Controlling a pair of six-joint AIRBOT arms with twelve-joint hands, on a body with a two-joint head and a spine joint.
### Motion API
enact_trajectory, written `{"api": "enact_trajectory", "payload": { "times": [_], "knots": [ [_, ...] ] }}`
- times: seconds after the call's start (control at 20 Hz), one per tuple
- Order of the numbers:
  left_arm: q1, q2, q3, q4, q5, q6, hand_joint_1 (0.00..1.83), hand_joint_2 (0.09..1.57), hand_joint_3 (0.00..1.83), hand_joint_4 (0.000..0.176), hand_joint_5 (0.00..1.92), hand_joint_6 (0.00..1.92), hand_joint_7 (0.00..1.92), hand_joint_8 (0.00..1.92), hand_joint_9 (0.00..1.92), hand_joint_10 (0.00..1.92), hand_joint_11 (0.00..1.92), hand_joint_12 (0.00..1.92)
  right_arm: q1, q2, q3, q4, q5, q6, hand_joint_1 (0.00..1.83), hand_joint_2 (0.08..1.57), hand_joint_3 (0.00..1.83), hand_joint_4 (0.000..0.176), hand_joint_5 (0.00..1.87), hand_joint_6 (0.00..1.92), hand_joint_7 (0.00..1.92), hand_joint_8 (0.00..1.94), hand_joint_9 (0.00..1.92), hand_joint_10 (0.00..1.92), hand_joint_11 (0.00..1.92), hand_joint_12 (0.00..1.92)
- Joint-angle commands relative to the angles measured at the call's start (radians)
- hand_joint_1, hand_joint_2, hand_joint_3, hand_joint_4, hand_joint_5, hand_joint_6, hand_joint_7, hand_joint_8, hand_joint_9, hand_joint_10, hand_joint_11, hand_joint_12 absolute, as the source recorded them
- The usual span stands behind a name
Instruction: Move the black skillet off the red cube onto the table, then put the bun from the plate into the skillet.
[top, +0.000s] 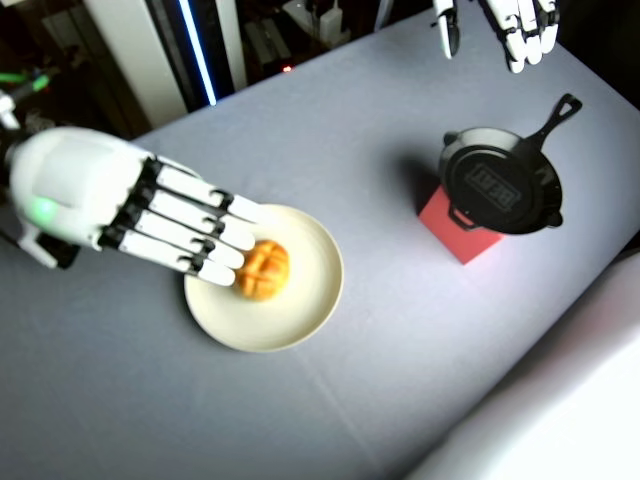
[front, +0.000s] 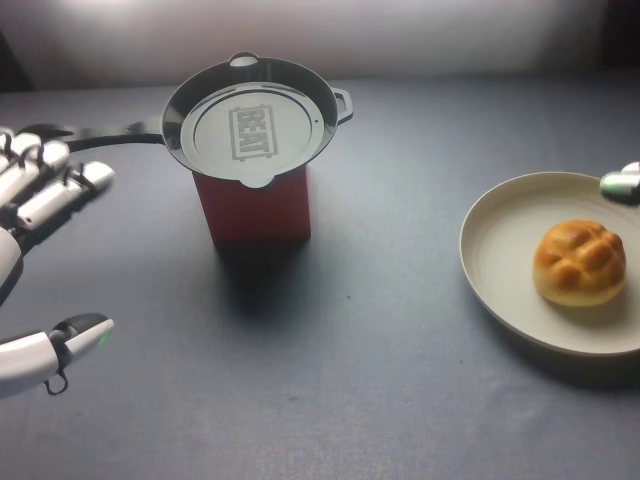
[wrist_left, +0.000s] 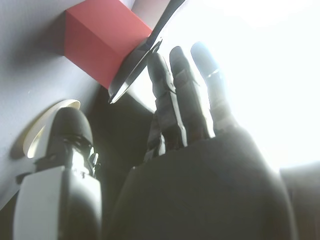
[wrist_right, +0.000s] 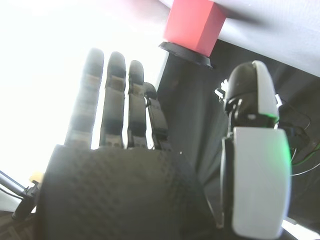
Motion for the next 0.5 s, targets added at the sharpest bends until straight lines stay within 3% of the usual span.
{"api": "enact_trajectory", "payload": {
  "times": [0.0, 0.05, 0.1, 0.25, 0.35, 0.45],
  "knots": [
    [-0.01, 0.002, 0.006, 0.018, -0.123, 0.0, 0.49, 1.06, 0.01, 0.118, 0.21, 0.0, 0.05, 0.0, 0.03, 0.0, 0.0, 0.03, 0.01, 0.005, 0.006, 0.016, 0.115, 0.005, 0.58, 1.28, 0.0, 0.05, 0.46, 0.0, 0.41, 0.0, 0.4, 0.0, 0.24, 0.39],
    [-0.01, 0.002, 0.007, 0.018, -0.123, 0.0, 0.49, 1.05, 0.01, 0.123, 0.21, 0.0, 0.05, 0.0, 0.04, 0.01, 0.01, 0.04, 0.01, 0.005, 0.006, 0.016, 0.115, 0.005, 0.56, 1.28, 0.0, 0.064, 0.44, 0.0, 0.41, 0.0, 0.39, 0.0, 0.24, 0.38],
    [-0.012, 0.002, 0.011, 0.017, -0.122, 0.0, 0.46, 1.05, 0.0, 0.141, 0.17, 0.0, 0.04, 0.0, 0.03, 0.0, 0.0, 0.01, 0.01, 0.005, 0.006, 0.016, 0.114, 0.005, 0.55, 1.28, 0.0, 0.055, 0.45, 0.0, 0.4, 0.0, 0.39, 0.0, 0.24, 0.38],
    [-0.085, -0.011, 0.07, -0.002, -0.055, 0.0, 0.57, 1.02, 0.0, 0.132, 0.09, 0.0, 0.0, 0.0, 0.0, 0.0, 0.0, 0.0, 0.01, 0.004, 0.006, 0.016, 0.109, 0.005, 0.62, 1.28, 0.0, 0.036, 0.45, 0.0, 0.41, 0.0, 0.39, 0.0, 0.25, 0.38],
    [-0.178, -0.046, 0.146, -0.015, 0.07, 0.0, 0.68, 1.05, 0.0, 0.12, 0.1, 0.01, 0.0, 0.0, 0.0, 0.0, 0.0, 0.0, 0.008, 0.004, 0.006, 0.016, 0.109, 0.005, 0.61, 1.28, 0.0, 0.039, 0.45, 0.0, 0.4, 0.0, 0.39, 0.0, 0.25, 0.37],
    [-0.263, -0.097, 0.234, -0.039, 0.193, 0.0, 0.75, 1.06, 0.01, 0.12, 0.12, 0.01, 0.0, 0.0, 0.0, 0.0, 0.0, 0.0, 0.005, 0.004, 0.006, 0.016, 0.109, 0.005, 0.66, 1.29, 0.0, 0.037, 0.44, 0.0, 0.4, 0.0, 0.39, 0.0, 0.26, 0.36]
  ]
}}
